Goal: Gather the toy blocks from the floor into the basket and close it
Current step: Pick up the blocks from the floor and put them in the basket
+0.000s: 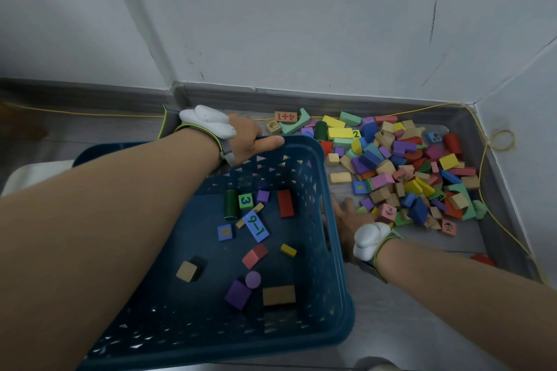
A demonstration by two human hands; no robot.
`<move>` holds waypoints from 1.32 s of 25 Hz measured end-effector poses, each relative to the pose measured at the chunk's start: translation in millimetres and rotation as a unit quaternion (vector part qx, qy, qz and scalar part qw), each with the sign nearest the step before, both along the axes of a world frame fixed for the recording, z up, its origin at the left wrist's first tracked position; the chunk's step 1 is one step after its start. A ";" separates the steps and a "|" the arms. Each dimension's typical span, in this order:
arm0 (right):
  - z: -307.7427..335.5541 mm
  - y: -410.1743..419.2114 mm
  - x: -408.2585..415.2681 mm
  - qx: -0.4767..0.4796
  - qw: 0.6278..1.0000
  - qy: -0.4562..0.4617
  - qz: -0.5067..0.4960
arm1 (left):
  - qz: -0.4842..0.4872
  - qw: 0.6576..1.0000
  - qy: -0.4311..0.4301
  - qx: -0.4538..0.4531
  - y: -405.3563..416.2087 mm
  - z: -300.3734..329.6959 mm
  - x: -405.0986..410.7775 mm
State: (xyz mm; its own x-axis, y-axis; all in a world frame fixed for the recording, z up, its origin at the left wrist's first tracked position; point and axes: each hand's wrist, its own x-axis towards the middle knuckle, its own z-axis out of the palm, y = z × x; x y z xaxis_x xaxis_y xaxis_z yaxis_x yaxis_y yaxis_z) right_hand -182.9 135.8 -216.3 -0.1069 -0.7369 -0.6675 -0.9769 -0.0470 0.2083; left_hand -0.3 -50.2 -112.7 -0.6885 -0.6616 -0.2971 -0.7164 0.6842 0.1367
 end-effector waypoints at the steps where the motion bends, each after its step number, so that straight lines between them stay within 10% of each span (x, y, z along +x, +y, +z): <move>1: -3.1 -0.7 -0.9 -0.010 1.000 -0.003 -0.015 | -0.002 1.000 -0.004 0.001 0.0 -0.2 -0.3; 33: -24.6 -13.0 -31.8 -0.182 0.961 -0.198 -0.063 | -0.012 1.000 -0.022 -0.014 -4.0 -4.8 0.1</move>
State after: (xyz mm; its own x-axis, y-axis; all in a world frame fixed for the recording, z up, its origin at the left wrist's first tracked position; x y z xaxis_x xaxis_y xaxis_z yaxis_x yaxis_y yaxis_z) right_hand -214.6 122.7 -240.9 -0.0006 -0.9270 -0.3751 -0.9760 0.0821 -0.2015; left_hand -0.1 -54.1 -117.5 -0.6912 -0.6534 -0.3088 -0.7045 0.7044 0.0866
